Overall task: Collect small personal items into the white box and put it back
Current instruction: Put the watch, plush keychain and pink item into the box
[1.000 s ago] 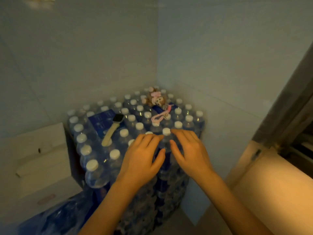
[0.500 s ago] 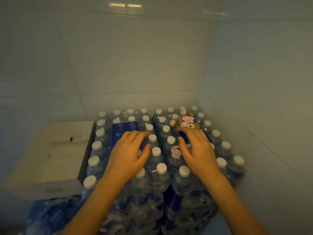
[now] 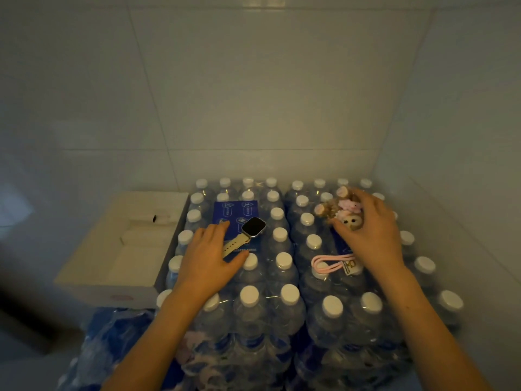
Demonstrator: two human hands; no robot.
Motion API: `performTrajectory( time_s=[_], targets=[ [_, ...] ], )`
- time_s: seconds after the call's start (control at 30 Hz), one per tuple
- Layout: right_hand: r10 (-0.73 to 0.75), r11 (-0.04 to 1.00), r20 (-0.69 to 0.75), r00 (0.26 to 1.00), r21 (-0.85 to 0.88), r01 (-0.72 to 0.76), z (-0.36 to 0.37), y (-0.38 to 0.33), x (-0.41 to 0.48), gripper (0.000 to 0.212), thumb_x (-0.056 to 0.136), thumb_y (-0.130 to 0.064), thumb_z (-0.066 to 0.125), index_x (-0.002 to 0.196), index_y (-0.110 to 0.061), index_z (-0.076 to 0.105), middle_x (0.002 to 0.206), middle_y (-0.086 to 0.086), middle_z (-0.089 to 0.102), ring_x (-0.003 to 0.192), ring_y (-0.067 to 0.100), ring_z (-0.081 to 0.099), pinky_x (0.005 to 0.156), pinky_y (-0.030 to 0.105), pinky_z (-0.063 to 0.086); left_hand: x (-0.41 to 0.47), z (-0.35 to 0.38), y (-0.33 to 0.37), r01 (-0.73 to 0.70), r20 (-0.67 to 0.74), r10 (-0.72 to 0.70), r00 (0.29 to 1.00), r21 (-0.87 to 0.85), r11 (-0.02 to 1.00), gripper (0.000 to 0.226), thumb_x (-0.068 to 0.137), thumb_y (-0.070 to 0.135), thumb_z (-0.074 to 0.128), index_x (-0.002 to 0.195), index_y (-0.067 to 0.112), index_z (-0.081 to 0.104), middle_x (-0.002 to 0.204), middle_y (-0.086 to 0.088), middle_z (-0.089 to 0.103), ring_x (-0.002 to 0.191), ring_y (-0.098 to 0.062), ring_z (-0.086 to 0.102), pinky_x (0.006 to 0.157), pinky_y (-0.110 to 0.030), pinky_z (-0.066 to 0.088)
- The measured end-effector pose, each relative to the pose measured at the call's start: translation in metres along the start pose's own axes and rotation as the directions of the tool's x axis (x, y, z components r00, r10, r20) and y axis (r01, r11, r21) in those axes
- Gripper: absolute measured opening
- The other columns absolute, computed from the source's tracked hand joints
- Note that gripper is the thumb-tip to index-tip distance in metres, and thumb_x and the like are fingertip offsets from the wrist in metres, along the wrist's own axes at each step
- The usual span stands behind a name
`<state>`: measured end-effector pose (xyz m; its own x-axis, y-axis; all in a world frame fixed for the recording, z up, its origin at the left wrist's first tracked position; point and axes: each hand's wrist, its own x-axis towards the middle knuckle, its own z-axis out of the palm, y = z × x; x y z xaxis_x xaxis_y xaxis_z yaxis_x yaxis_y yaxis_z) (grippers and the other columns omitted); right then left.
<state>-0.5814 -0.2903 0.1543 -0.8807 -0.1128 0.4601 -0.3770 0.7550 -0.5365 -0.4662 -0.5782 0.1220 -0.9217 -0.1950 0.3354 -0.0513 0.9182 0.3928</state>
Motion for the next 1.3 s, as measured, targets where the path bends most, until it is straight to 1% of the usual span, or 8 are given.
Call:
performTrajectory(
  time_s=[0.1,0.27,0.43,0.6,0.7,0.83,1.07,1.3],
  targets=[
    [0.068,0.998,0.032,0.997,-0.001,-0.068,0.007,0.003,0.002,0.075,0.073,-0.056,0.069,0.135,-0.038,0.032,0.128,0.003,0.054,0.112,0.030,0.053,0.084,0.046,0.052,0.006,0.005,-0.004,-0.001,-0.008,0.002,1.000,0.070,0.998,0.073,0.076,0.066,0.046,0.130,0.017,0.048,0.119,-0.003,0.057,0.104,-0.023,0.050,0.083,-0.035,0.042],
    [0.110,0.994,0.077,0.991,0.010,-0.112,0.015,0.006,0.004,0.089,0.073,-0.039,0.076,0.143,-0.036,0.021,0.132,0.007,0.053,0.114,0.034,0.054,0.087,0.046,0.051,0.016,0.012,0.007,-0.022,0.026,0.021,0.999,0.058,0.998,0.047,0.086,0.053,0.054,0.120,0.021,0.054,0.120,0.001,0.053,0.104,-0.017,0.047,0.086,-0.030,0.042],
    [0.084,0.991,0.070,0.994,0.101,-0.091,0.017,0.008,0.005,0.075,0.080,-0.027,0.071,0.139,-0.038,0.027,0.126,0.004,0.058,0.109,0.026,0.058,0.086,0.041,0.052,0.026,0.017,0.012,0.034,0.005,-0.034,0.999,-0.047,0.998,0.031,0.087,0.042,0.059,0.106,0.018,0.056,0.110,0.000,0.055,0.097,-0.015,0.050,0.082,-0.030,0.046],
    [0.084,0.940,0.074,0.994,0.326,-0.104,0.016,-0.007,-0.002,0.061,0.081,-0.025,0.072,0.130,-0.045,0.040,0.109,-0.013,0.060,0.099,0.008,0.059,0.078,0.020,0.046,0.027,0.012,0.015,0.049,-0.017,-0.053,0.998,-0.182,0.982,0.017,0.085,0.034,0.061,0.092,0.020,0.054,0.097,0.001,0.056,0.088,-0.015,0.055,0.075,-0.029,0.047],
    [0.063,0.917,0.076,0.995,0.390,-0.088,0.016,-0.022,-0.008,0.063,0.080,-0.027,0.073,0.129,-0.048,0.041,0.109,-0.022,0.060,0.097,-0.005,0.057,0.077,0.015,0.047,0.021,0.006,0.021,0.041,-0.049,-0.056,0.997,-0.268,0.963,0.016,0.084,0.033,0.063,0.091,0.020,0.056,0.092,0.003,0.059,0.082,-0.012,0.057,0.073,-0.030,0.050],
    [0.023,0.893,0.103,0.994,0.446,-0.066,0.018,-0.040,-0.014,0.066,0.080,-0.023,0.074,0.130,-0.048,0.040,0.104,-0.034,0.054,0.094,-0.023,0.051,0.068,0.000,0.043,0.011,-0.003,0.024,0.061,-0.096,-0.106,0.990,-0.386,0.921,0.017,0.081,0.028,0.069,0.093,0.018,0.061,0.087,0.007,0.064,0.078,-0.004,0.060,0.069,-0.017,0.049],
    [-0.074,0.871,0.165,0.983,0.491,-0.017,0.025,-0.069,-0.025,0.068,0.077,-0.028,0.076,0.130,-0.049,0.039,0.107,-0.024,0.058,0.096,-0.005,0.056,0.075,0.011,0.045,-0.019,-0.021,0.018,0.108,-0.203,-0.259,0.944,-0.553,0.826,0.019,0.077,0.021,0.075,0.093,0.016,0.066,0.086,0.008,0.069,0.080,0.000,0.065,0.069,-0.009,0.050],
    [-0.180,0.807,0.244,0.953,0.591,0.001,0.041,-0.093,-0.043,0.070,0.077,-0.022,0.076,0.132,-0.047,0.041,0.107,-0.033,0.054,0.099,-0.021,0.051,0.073,0.002,0.045,-0.061,-0.043,0.006,0.143,-0.234,-0.422,0.876,-0.710,0.689,0.017,0.074,0.017,0.078,0.087,0.016,0.069,0.080,0.005,0.072,0.078,-0.007,0.068,0.070,-0.019,0.054]
  ],
)
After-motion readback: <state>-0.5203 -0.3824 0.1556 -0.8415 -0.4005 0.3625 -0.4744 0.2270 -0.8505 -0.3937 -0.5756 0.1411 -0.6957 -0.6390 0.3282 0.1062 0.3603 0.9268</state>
